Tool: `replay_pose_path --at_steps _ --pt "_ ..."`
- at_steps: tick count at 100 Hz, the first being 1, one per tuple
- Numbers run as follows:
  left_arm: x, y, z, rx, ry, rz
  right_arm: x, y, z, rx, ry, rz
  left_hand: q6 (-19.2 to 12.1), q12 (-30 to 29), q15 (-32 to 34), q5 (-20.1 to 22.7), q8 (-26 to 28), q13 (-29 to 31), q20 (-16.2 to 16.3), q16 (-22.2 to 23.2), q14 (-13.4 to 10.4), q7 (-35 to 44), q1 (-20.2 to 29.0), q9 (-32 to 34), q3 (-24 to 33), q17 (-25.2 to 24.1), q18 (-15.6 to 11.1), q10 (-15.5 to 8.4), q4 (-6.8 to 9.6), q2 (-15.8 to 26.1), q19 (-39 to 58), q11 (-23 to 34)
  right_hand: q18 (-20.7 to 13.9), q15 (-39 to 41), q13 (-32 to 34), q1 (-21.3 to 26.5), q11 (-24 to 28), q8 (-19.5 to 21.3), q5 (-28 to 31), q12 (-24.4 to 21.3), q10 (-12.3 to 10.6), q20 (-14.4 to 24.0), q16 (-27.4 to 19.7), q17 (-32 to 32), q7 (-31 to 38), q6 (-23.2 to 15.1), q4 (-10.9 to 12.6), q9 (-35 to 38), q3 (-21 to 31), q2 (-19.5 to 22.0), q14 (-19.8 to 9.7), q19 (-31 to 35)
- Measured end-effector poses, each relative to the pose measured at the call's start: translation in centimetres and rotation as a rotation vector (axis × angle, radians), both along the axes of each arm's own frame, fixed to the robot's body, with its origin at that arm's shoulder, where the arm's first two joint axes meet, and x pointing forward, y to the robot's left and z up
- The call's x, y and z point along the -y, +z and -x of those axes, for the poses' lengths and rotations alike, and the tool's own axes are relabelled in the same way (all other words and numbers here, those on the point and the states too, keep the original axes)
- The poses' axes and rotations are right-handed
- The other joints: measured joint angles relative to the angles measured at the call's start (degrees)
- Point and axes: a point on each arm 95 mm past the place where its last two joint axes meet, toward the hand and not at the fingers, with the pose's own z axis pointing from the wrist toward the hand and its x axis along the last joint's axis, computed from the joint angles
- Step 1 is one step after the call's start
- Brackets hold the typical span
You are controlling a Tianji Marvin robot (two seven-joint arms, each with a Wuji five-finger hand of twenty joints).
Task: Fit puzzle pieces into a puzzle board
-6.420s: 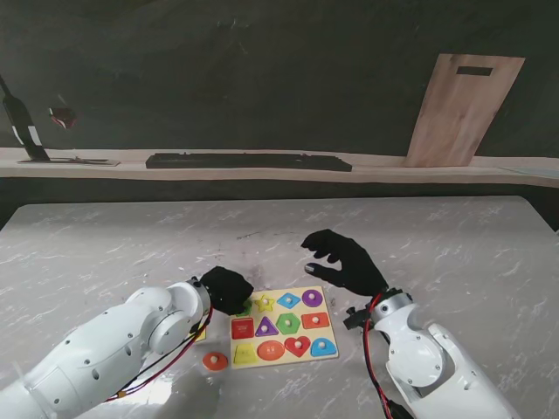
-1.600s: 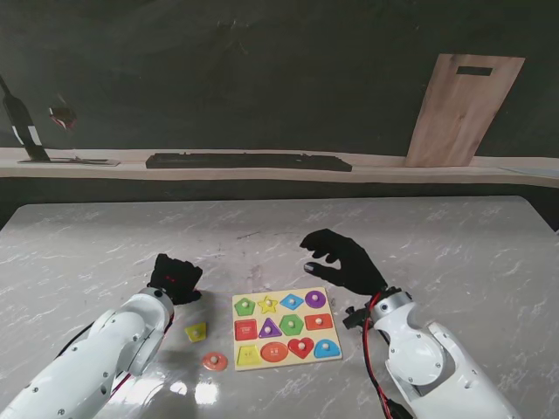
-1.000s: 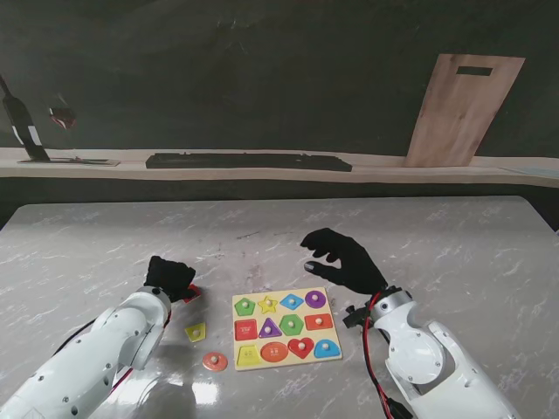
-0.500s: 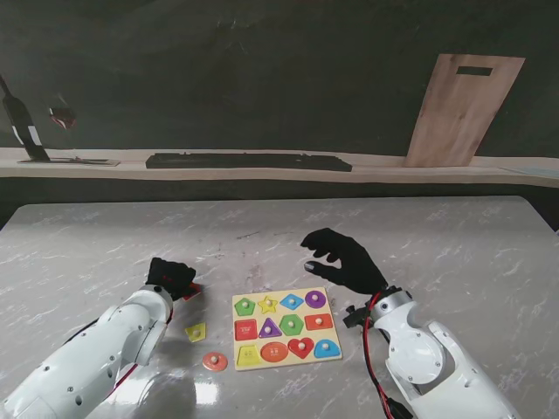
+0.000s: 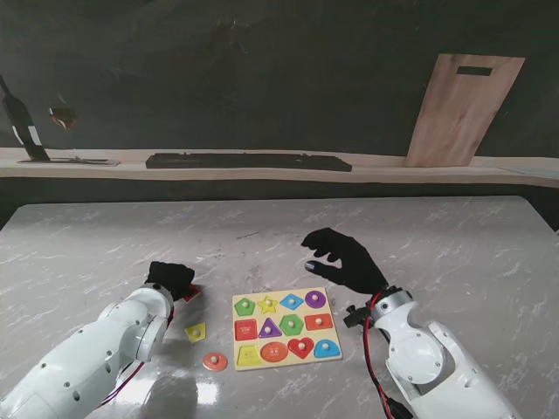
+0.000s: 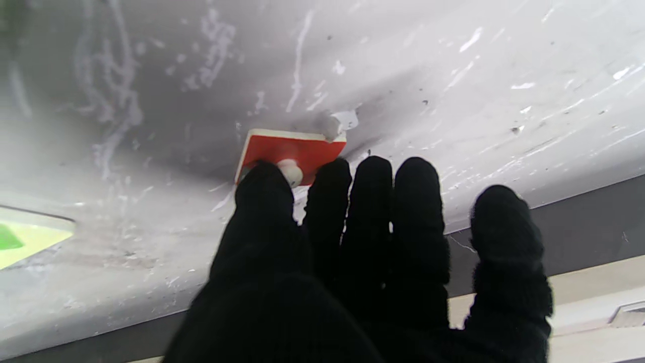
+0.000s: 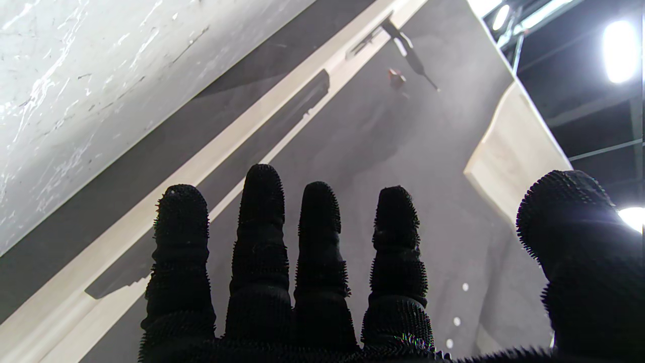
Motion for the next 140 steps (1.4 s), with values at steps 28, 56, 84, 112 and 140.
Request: replay_pose_path --at_steps 28,56,84,112,140 --pt "0.3 -0.2 0.2 -0.004 0.001 0.023 0.3 0.0 0.0 0.003 -0.009 -0.003 -0.01 5.06 2.83 -0.53 5.18 3.44 0.0 -0.01 0.11 7.38 -8.88 3.25 23.58 3.36 0.0 0.1 0.97 -6.29 0.91 4.32 0.01 0.0 0.0 0.0 0.0 0.0 0.02 0.0 0.0 0.0 0.0 0.0 0.0 0.0 0.0 0.0 0.0 0.02 0.0 0.0" --pt "0.5 -0.4 0.6 -0.003 -0.008 0.06 0.5 0.1 0.1 0.007 -0.014 -0.007 0.12 6.36 4.17 -1.01 7.48 4.31 0.01 -0.01 0.12 9.93 -11.56 3.92 27.21 4.55 0.0 0.11 1.01 -7.19 1.65 5.79 0.01 0.0 0.0 0.0 0.0 0.0 0.03 0.0 0.0 0.0 0.0 0.0 0.0 -0.07 0.0 0.0 0.0 0.02 0.0 0.0" --pt "1.1 -0.1 1.6 -0.004 -0.071 0.114 0.5 0.1 0.2 0.009 -0.014 -0.008 -2.1 6.64 4.78 -0.98 7.8 5.15 0.07 -0.01 0.12 11.67 -13.8 5.37 29.98 5.49 0.0 0.11 1.02 -10.98 2.2 6.39 0.01 0.0 0.0 0.0 0.0 0.0 0.03 0.0 0.0 0.0 0.0 0.0 0.0 -0.12 0.0 0.0 0.0 0.02 0.0 0.0" --pt "2.8 1.4 2.2 -0.003 -0.177 0.136 0.4 0.1 0.2 0.007 -0.011 -0.01 -3.28 6.65 4.78 -0.96 7.8 5.15 0.07 -0.01 0.12 12.09 -14.38 5.41 30.45 5.5 0.0 0.11 1.02 -11.57 2.22 6.4 0.01 0.0 0.0 0.0 0.0 0.0 0.03 0.0 0.0 0.0 0.0 0.0 0.0 -0.43 0.0 0.0 0.0 0.02 0.0 0.0" --pt "4.8 2.0 3.1 -0.061 -0.249 0.195 0.3 0.0 0.2 0.006 -0.006 -0.011 -3.32 6.65 4.78 -0.96 7.8 5.15 0.07 -0.01 0.11 12.09 -14.41 5.51 30.93 5.5 0.0 0.11 1.02 -11.74 2.23 6.4 0.01 0.0 0.0 0.0 0.0 0.0 0.03 0.0 0.0 0.0 0.0 0.0 0.0 -0.44 0.0 0.0 0.0 0.03 0.0 0.0"
